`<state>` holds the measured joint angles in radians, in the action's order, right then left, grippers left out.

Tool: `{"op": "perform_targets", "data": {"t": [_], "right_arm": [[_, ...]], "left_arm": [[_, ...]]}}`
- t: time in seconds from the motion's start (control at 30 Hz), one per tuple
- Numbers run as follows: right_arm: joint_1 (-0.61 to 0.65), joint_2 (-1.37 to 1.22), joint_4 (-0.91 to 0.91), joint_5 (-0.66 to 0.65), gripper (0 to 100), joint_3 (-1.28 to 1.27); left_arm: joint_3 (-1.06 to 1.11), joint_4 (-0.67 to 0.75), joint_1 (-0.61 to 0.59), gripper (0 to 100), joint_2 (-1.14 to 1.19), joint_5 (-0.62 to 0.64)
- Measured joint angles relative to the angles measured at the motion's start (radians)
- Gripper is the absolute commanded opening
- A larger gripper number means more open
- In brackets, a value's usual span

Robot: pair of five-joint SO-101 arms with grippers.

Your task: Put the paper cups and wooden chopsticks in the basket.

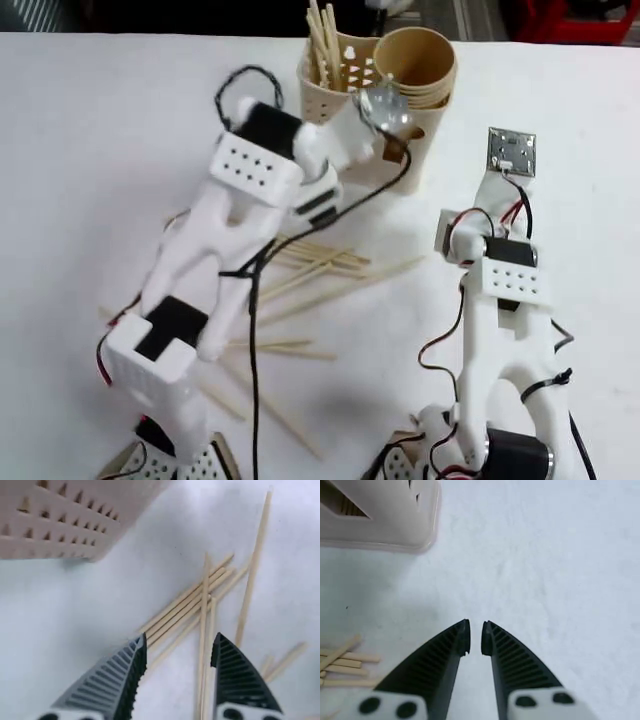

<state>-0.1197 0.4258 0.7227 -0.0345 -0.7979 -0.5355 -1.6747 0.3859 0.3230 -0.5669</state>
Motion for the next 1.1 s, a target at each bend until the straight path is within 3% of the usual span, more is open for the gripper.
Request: {"op": "perform_targets", "data": {"t": [0.3,0.7,0.9,1.1], "right_arm": [[0.0,0.0,0.0,0.0,5.3,0.0],[0.0,0.0,0.0,0.0,5.3,0.0],[0.0,0.0,0.0,0.0,5.3,0.0],[0.0,0.0,0.0,0.0,5.3,0.0]], "left_arm": [[0.408,0.278,0.003,22,0.002,0.0],[0.695,0.517,0.003,21,0.002,0.0],[0.727,0.552,0.003,12,0.002,0.0],[0.718,0.552,0.057,9,0.055,0.0]]}}
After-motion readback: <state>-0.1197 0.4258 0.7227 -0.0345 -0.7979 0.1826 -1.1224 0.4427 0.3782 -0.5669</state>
